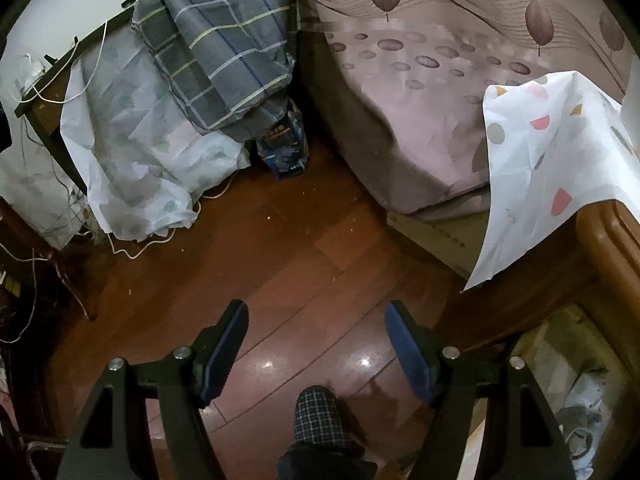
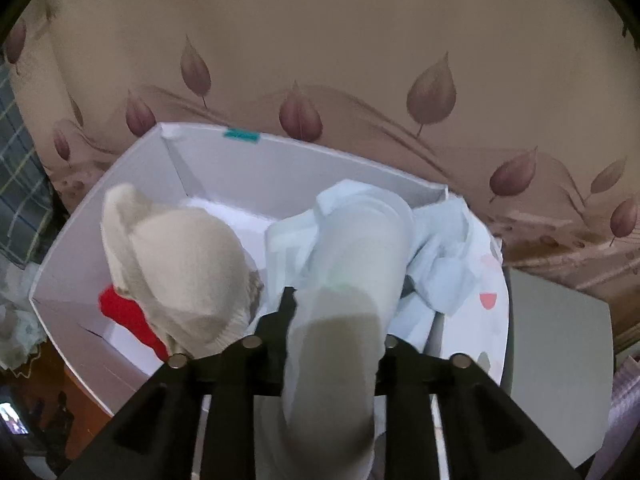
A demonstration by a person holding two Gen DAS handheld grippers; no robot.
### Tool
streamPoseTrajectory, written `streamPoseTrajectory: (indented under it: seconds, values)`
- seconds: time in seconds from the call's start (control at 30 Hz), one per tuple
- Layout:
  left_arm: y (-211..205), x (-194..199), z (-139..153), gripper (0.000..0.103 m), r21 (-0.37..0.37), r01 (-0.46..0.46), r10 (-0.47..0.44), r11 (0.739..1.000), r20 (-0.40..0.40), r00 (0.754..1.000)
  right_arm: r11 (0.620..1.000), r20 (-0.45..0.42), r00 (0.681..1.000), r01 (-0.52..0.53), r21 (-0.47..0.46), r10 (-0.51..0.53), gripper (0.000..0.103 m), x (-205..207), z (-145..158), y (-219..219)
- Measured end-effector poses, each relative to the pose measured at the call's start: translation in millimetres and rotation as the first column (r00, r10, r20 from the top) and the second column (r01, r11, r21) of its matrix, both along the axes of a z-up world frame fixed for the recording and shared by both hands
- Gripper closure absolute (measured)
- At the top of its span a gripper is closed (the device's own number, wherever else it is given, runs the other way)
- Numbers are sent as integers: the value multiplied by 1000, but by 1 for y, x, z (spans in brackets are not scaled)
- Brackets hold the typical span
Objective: Take underwear out of drawer
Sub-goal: 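Carry the white underwear over the box with the right tool and release, then move the right tool back down into the drawer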
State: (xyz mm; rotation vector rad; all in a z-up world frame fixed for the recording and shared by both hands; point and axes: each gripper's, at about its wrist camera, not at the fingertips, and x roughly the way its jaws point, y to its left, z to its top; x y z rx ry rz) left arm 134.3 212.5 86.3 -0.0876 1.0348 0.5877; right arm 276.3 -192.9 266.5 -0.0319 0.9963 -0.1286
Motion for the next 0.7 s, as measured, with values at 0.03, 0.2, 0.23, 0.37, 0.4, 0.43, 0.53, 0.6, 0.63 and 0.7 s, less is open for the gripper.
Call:
streamPoseTrajectory:
  seconds: [0.03,0.2,0.23,0.37,0.4,0.43,0.53,0.6,0.63,0.7]
  values:
    - [0,0,0,30,0,1,-1,1000,-1,1000,1000,-4,1000,-3,-2,3,75,0,-2,1]
    - [0,0,0,30,-7,4,-4,1000,-2,1000,999,-6,1000,-16,-51,16,54,-6,-6,6]
    - [1,1,-1,30,-16,7,-7,1000,-5,1000,998,-2,1000,-20,-57,20,50,-7,-5,7]
    - [2,1,-1,30,-21,1,-1,1000,-8,1000,994,33,999,-30,-108,33,36,-16,5,12]
    - [2,1,-2,30,-22,0,0,1000,-8,1000,992,48,998,-30,-120,36,35,-21,12,13]
    - [2,1,-2,30,-24,3,-3,1000,-8,1000,992,61,997,-33,-120,40,35,-25,17,15]
    - [0,1,-3,30,-26,11,-12,1000,-19,1000,992,100,993,-52,-112,64,34,-45,38,19]
    - [-4,2,-4,30,-29,26,-26,999,-24,999,991,120,988,-80,-110,93,33,-66,50,22]
    - [-5,3,-5,30,-29,35,-36,999,-29,999,990,125,987,-90,-112,104,33,-74,53,24]
    - [-10,3,-6,30,-25,52,-53,998,-33,998,986,130,982,-122,-114,136,32,-95,57,28]
